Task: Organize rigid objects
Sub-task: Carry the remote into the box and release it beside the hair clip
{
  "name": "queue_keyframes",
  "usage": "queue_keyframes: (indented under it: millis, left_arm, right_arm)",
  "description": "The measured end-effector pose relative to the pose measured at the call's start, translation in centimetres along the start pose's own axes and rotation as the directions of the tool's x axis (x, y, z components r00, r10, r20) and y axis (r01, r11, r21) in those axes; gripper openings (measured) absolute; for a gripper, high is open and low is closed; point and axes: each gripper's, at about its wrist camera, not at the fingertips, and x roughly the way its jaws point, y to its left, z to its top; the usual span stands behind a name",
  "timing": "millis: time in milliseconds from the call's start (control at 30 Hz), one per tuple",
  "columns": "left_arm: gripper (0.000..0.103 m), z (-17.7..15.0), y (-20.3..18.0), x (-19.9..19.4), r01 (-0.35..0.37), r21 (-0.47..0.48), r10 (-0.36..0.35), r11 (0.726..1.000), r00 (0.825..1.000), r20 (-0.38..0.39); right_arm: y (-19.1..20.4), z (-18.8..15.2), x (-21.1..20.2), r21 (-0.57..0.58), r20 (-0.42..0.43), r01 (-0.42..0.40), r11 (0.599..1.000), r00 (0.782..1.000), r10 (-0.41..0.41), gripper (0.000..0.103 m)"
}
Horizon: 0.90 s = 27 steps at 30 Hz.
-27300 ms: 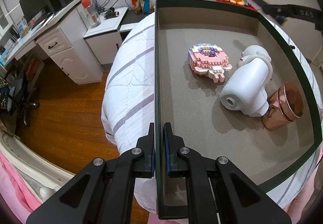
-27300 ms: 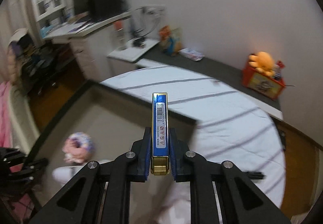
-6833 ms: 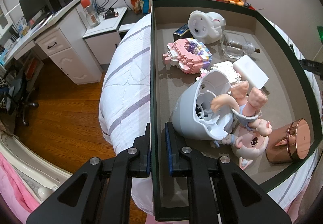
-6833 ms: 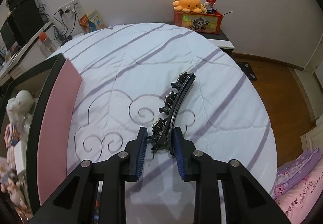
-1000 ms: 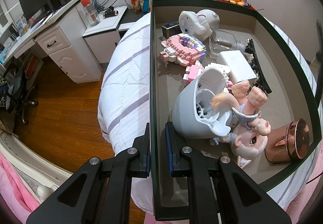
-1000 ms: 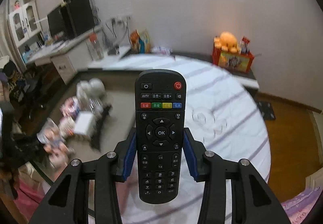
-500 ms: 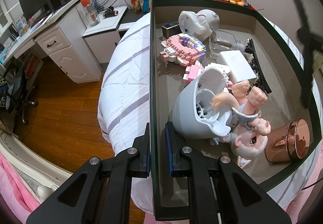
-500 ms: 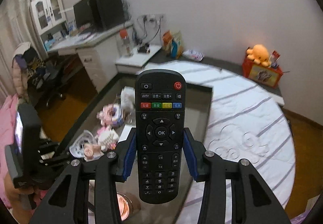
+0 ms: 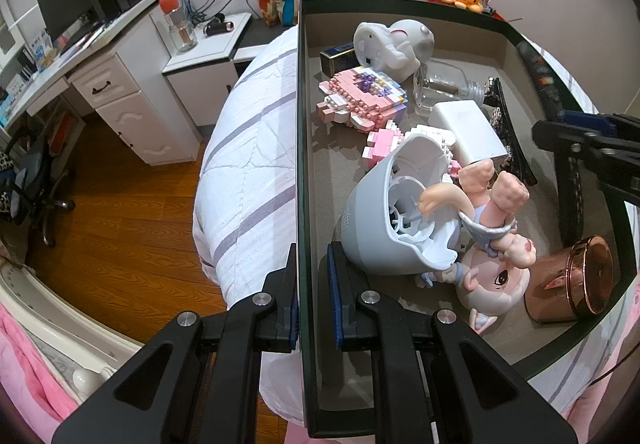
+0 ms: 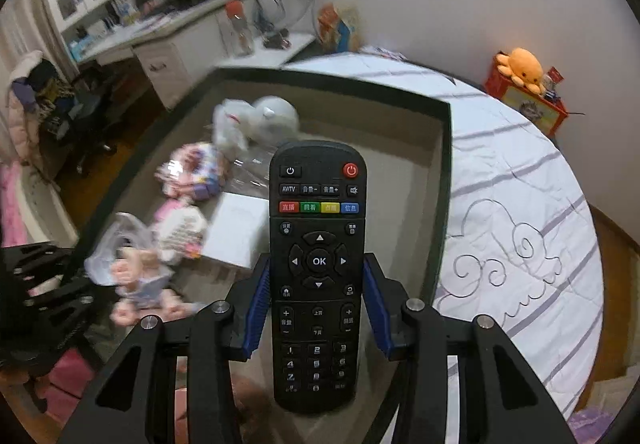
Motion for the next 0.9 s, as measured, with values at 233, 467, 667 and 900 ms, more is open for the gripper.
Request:
queue_keyframes:
  millis: [233, 467, 667, 900]
  left_arm:
    - [0.010, 0.1, -0.1, 0.0, 0.003, -0.001, -0.003, 1.000, 1.000, 0.000]
    - [0.010, 0.0, -0.2, 0.0, 0.002, 0.000, -0.002, 1.000, 1.000, 0.002]
    - [0.010, 0.1, -0.2, 0.0, 0.003, 0.000, -0.003, 1.000, 1.000, 0.002]
    - [0.010, 0.1, -0.2, 0.0, 0.002, 0.001, -0.002, 1.000, 1.000, 0.002]
  right_arm:
    - [0.0, 0.4, 1.2, -0.011, -0.029, 0.054, 0.998, 0.998, -0.054, 0.045]
    - [0.4, 0.7, 1.3, -0.015, -0.032, 0.068, 0.998, 0.997, -0.068, 0.044]
    - [-0.1, 1.5, 1.4, -0.004, -0.037, 0.077, 0.997, 0.996, -0.077, 0.045]
    - [0.0, 2.1, 2.0, 0.003, -0.065, 0.070, 0.998, 0.995, -0.070, 0.045]
